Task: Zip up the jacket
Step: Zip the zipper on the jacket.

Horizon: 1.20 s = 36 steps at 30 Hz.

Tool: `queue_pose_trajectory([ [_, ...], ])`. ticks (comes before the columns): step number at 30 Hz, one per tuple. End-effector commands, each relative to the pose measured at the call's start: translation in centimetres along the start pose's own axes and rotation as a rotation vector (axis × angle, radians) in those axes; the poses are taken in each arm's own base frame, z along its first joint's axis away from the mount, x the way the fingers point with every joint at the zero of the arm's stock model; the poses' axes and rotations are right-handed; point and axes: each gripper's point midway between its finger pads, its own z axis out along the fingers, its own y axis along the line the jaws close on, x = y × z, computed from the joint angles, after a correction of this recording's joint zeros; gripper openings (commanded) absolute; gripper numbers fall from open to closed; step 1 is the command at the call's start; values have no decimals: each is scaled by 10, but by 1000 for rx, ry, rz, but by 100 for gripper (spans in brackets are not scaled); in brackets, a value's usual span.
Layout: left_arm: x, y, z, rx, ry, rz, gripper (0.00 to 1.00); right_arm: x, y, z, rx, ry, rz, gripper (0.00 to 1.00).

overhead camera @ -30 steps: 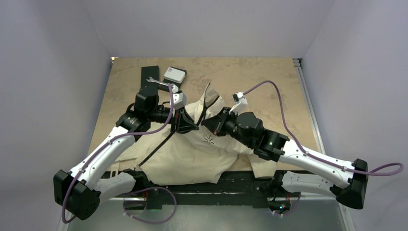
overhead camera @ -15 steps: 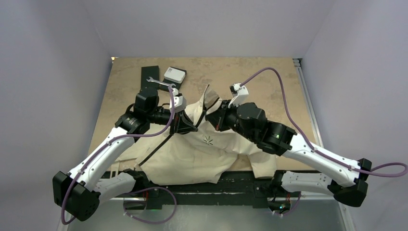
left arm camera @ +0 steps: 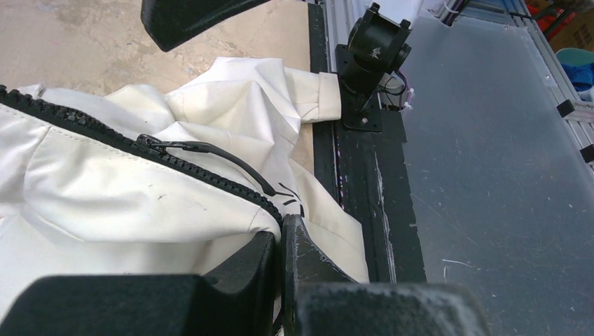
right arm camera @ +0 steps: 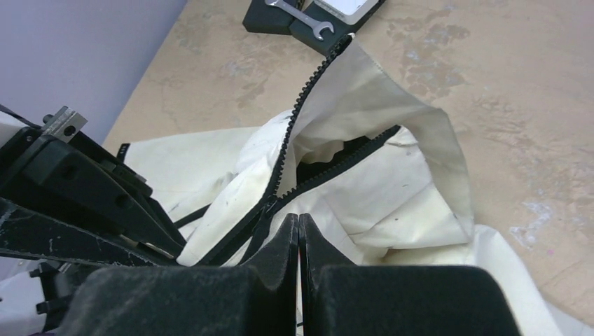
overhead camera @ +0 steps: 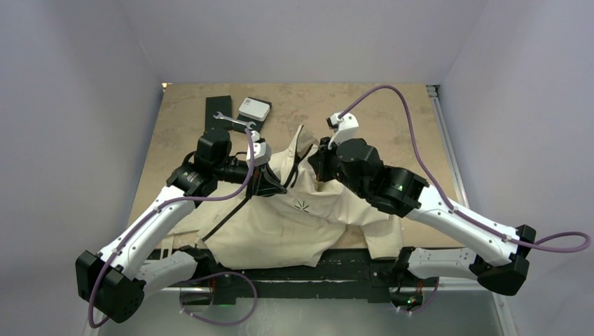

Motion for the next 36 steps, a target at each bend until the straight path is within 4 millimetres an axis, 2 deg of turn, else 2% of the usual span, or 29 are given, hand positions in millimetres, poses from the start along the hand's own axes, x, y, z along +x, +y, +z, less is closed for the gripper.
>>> queue_pose_trajectory([
  [1, -10, -12, -2, 43, -32, 63, 0, -23, 4, -8, -23, -59, -50, 0],
  [2, -11, -12, -2, 42, -32, 65, 0, -20, 7, -8, -45, -45, -46, 0],
  [3, -10, -11, -2, 40, -31, 65, 0, -17, 12, -10, -73, -33, -36, 6],
  [5, -10, -10, -2, 34, -30, 66, 0, -11, 26, -12, -147, 1, -10, 33],
  [7, -12, -8, -2, 26, -34, 66, 0, -7, 28, -7, -142, 15, 12, 47],
  [8, -13, -8, -2, 25, -39, 63, 0, 0, 29, -4, -139, 42, 17, 50],
  [10, -14, -7, -1, 22, -51, 50, 0, 12, 27, 1, -108, 79, 20, 52],
  [13, -15, -6, 0, 18, -55, 46, 0, 20, 24, 7, -68, 94, 23, 52],
  [16, -14, -7, -1, 16, -47, 49, 0, 27, 18, 14, -18, 128, 7, 47],
  [20, -14, -6, -1, 14, -47, 48, 0, 35, 24, 20, -28, 165, -9, 45],
  [23, -15, -6, -1, 14, -50, 50, 0, 35, 23, 23, -7, 175, -21, 41],
  [28, -13, -6, -1, 16, -47, 48, 0, 26, 14, 19, 43, 149, -41, 25],
  [31, -13, -6, -1, 17, -49, 51, 0, 26, 19, 19, 20, 164, -49, 26],
  [36, -17, -6, -1, 15, -58, 48, 0, 41, 29, 23, -27, 210, -49, 27],
])
